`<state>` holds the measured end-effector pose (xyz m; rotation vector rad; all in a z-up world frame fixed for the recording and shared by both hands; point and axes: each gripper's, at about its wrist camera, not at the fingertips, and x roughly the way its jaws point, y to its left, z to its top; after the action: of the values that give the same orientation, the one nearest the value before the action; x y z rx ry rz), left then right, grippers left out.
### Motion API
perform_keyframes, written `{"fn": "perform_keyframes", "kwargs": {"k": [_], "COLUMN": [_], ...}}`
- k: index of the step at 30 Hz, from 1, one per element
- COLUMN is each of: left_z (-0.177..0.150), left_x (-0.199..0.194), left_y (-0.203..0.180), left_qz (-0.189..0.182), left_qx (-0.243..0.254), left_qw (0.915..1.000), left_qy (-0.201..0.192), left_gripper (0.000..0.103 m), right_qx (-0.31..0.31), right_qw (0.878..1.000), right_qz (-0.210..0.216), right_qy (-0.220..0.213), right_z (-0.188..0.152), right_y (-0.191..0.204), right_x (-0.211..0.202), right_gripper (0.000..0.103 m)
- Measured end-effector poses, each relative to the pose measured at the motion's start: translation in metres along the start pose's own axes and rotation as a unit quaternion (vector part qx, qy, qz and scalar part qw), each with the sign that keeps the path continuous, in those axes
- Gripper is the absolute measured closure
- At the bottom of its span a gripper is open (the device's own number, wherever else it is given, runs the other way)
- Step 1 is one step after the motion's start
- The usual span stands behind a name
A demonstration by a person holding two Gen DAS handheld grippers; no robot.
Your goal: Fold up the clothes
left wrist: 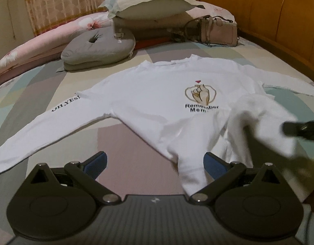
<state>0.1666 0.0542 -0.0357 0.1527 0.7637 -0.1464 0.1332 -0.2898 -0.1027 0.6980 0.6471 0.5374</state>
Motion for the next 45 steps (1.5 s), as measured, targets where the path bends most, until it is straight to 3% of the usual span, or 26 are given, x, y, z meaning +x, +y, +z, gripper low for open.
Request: {"fn": "perform_keyframes", "kwargs": {"k": [11, 17, 21, 24, 26, 28, 31, 34, 40, 45], "left_z": [-0.013, -0.019, -0.023, -0.026, -0.028, -0.03, -0.035, -0.041, -0.056, -0.069], "left_x": [-0.016, -0.022, -0.023, -0.022, -0.021, -0.021, -0.022, -0.023, -0.027, -0.03], "left_y": [-0.002, -0.004, -0.002, 0.002, 0.005, 0.01, 0.018, 0.029, 0.054, 0.08], "left_qz": [-0.012, -0.018, -0.018, -0.02, -0.019, -0.015, -0.013, -0.007, 0.019, 0.044], "left_qx": [-0.013, -0.016, -0.022, -0.031, -0.036, -0.04, -0.05, -0.061, -0.079, -0.102], "left_qw": [0.9998, 0.9997, 0.9996, 0.9992, 0.9991, 0.999, 0.9985, 0.998, 0.9966, 0.9937], "left_qy": [0.001, 0.001, 0.007, 0.011, 0.013, 0.014, 0.015, 0.016, 0.017, 0.019], "left_gripper": [0.002, 0.002, 0.002, 0.002, 0.002, 0.002, 0.002, 0.002, 0.002, 0.002], "right_qx": [-0.019, 0.008, -0.046, -0.096, -0.127, -0.162, -0.22, -0.286, -0.393, -0.451], "right_qw": [0.987, 0.966, 0.941, 0.934, 0.936, 0.937, 0.934, 0.92, 0.889, 0.856], "right_qz": [-0.159, -0.258, -0.332, -0.342, -0.328, -0.311, -0.281, -0.263, -0.21, -0.217], "right_qy": [-0.023, 0.024, 0.04, 0.031, 0.02, 0.014, 0.025, 0.05, 0.106, 0.127], "right_z": [-0.002, -0.01, -0.019, -0.018, -0.014, -0.012, -0.013, -0.021, -0.041, -0.055], "right_y": [-0.024, -0.052, -0.041, -0.019, 0.001, 0.019, 0.048, 0.075, 0.136, 0.176], "right_x": [-0.113, -0.108, -0.103, -0.103, -0.098, -0.088, -0.06, -0.02, 0.06, 0.119], "right_gripper": [0.097, 0.095, 0.091, 0.077, 0.06, 0.037, 0.021, 0.004, 0.0, 0.0]}}
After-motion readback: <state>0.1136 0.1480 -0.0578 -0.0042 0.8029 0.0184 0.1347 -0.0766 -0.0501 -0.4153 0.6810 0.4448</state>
